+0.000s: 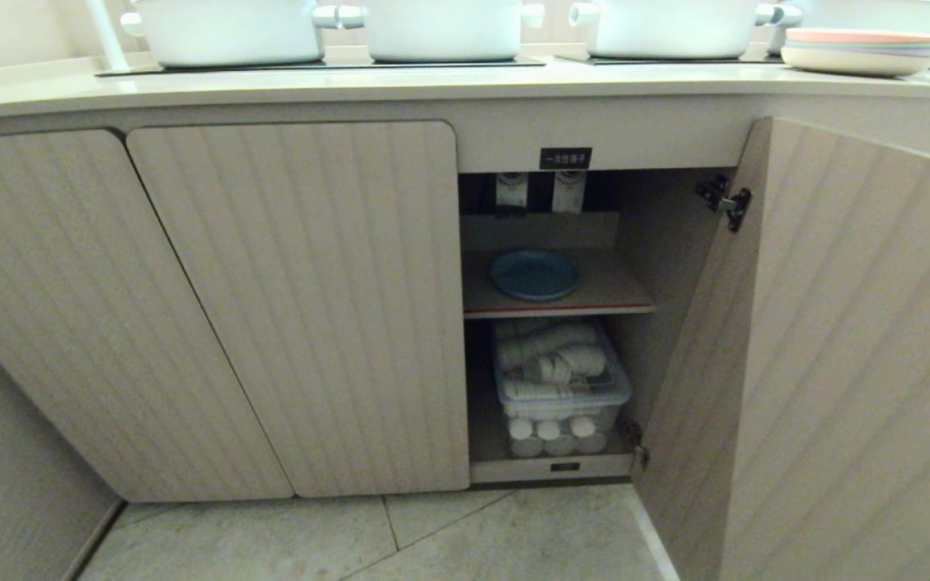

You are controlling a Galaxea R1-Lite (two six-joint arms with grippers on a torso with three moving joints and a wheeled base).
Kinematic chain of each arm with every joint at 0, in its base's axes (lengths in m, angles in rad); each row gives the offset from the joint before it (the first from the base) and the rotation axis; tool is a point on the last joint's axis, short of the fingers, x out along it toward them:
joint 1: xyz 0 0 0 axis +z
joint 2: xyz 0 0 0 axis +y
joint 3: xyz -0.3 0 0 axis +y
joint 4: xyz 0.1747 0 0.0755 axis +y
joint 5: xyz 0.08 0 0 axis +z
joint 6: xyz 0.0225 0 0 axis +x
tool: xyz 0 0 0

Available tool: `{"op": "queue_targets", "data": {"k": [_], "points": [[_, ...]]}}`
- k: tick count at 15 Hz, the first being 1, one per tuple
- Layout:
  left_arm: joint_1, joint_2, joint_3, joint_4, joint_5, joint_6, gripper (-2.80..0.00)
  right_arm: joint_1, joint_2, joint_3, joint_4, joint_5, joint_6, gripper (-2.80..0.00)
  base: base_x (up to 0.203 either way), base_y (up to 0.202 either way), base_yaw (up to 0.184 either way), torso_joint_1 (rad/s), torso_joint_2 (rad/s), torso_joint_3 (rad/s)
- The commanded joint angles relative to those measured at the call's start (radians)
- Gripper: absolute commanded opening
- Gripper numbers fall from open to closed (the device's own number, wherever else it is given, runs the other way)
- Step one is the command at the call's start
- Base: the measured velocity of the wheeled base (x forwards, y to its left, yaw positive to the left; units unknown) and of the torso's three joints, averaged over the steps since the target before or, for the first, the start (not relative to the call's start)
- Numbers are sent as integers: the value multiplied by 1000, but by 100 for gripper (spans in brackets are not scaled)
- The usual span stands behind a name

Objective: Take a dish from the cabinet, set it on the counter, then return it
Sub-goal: Close the cabinet door

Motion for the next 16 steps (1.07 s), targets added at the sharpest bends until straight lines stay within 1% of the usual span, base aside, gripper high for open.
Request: {"op": "queue_targets", "data": {"k": [1, 3, 5, 6, 13, 16], "points": [[0, 0, 0, 0, 1, 0, -280, 0, 1, 0, 1, 1, -15, -280, 0, 0, 0, 0, 0, 0], [0, 0, 0, 0, 1, 0, -280, 0, 1, 0, 1, 0, -19, -280, 0, 0, 0, 0, 0, 0], [2, 0, 0, 0, 0, 0, -280, 0, 1, 0, -1, 2, -67, -280, 0, 0, 0, 0, 0, 0], [0, 0, 0, 0, -1, 0, -280, 0, 1, 0, -2, 2, -78, -280, 0, 0, 0, 0, 0, 0], [0, 0, 0, 0, 1, 0, -280, -6, 53, -14, 1, 2, -95, -280, 0, 0, 0, 0, 0, 0], [0, 0, 0, 0, 0, 0, -280, -6, 70, -61, 5, 6, -90, -280, 0, 0, 0, 0, 0, 0]]}}
